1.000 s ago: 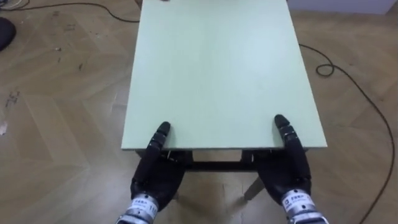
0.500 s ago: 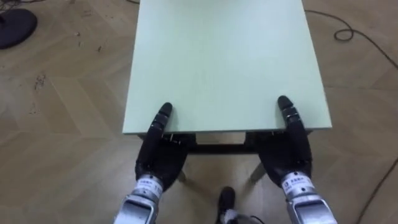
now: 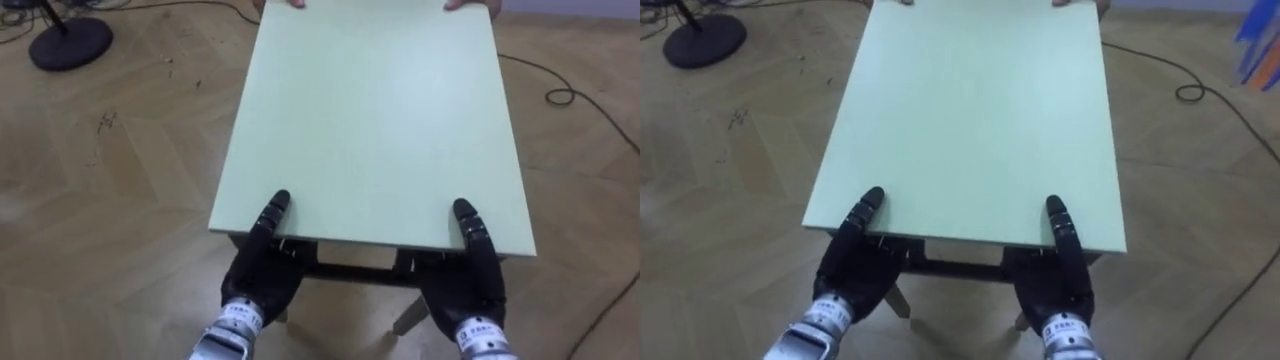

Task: Move table with human

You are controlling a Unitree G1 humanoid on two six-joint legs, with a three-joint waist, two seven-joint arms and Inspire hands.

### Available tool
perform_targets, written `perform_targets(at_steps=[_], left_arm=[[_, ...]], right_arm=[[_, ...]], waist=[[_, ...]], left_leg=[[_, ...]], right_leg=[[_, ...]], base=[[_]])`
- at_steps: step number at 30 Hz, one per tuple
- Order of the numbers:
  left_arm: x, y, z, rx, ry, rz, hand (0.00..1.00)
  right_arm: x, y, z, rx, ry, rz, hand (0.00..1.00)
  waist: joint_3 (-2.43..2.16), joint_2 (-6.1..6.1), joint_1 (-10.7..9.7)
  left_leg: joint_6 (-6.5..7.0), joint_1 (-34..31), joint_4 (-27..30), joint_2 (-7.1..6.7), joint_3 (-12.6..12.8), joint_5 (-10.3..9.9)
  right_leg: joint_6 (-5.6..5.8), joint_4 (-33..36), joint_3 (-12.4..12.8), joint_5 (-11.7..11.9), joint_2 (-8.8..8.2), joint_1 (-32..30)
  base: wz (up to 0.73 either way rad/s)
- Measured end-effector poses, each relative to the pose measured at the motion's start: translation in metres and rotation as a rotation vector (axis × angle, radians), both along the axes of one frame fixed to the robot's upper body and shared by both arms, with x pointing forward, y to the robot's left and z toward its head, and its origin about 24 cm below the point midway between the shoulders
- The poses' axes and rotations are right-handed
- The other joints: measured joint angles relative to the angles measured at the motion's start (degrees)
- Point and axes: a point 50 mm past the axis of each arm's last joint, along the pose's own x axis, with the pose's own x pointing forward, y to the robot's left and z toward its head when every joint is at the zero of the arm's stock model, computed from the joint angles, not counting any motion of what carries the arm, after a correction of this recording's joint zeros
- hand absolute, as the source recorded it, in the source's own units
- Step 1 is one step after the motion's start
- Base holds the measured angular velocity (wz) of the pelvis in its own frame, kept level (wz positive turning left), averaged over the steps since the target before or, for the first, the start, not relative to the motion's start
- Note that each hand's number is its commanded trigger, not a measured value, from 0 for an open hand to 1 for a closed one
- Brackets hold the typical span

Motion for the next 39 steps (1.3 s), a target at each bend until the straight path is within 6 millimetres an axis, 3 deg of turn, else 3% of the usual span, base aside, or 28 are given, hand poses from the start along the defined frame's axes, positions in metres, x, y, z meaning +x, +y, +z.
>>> perform_targets(at_steps=[10, 19, 28, 31, 39], left_arm=[[0.0, 0.003, 0.002, 0.018, -0.021, 0.027, 1.0], [-0.004, 0.006, 0.001, 0.023, -0.021, 0.026, 1.0], [-0.009, 0.008, 0.002, 0.002, -0.032, 0.048, 1.0], [-0.009, 0.008, 0.002, 0.002, -0.033, 0.05, 1.0], [-0.009, 0.009, 0.002, 0.003, -0.036, 0.06, 1.0]], right_arm=[[0.0, 0.009, -0.001, 0.028, -0.016, 0.002, 1.0], [0.004, 0.005, -0.002, 0.03, -0.025, 0.027, 1.0], [0.009, 0.003, 0.001, 0.007, -0.051, 0.062, 1.0], [0.008, 0.002, 0.0, 0.006, -0.046, 0.063, 1.0], [0.008, 0.006, 0.001, 0.001, -0.055, 0.062, 1.0]], waist=[[-0.01, -0.1, 2.03], [0.03, -0.13, 3.24], [0.06, -0.06, 3.45], [0.19, 0.59, 3.35], [0.17, 1.21, 4.8]], left_leg=[[-0.39, 1.94, -0.9, 1.81, 0.39, -0.01], [-1.2, 2.38, -2.29, 2.68, -2.02, 0.47], [-1.69, 1.47, -2.72, 2.86, -5.71, 0.8], [-1.69, 1.13, -2.7, 2.72, -7.44, 0.8], [-1.46, 0.39, -2.81, 2.12, -8.41, 0.99]], right_leg=[[-0.48, -3.23, -1.18, 0.34, 1.94, 2.29], [-0.64, -5.21, -4.59, 0.37, 2.38, 4.39], [-0.67, -7.0, -9.33, 0.3, 2.07, 6.53], [-0.49, -7.0, -11.63, 0.11, 1.59, 7.63], [0.48, -6.92, -13.31, -0.52, 0.53, 8.7]], base=[[-0.05], [0.15], [0.26], [0.36], [0.23]])
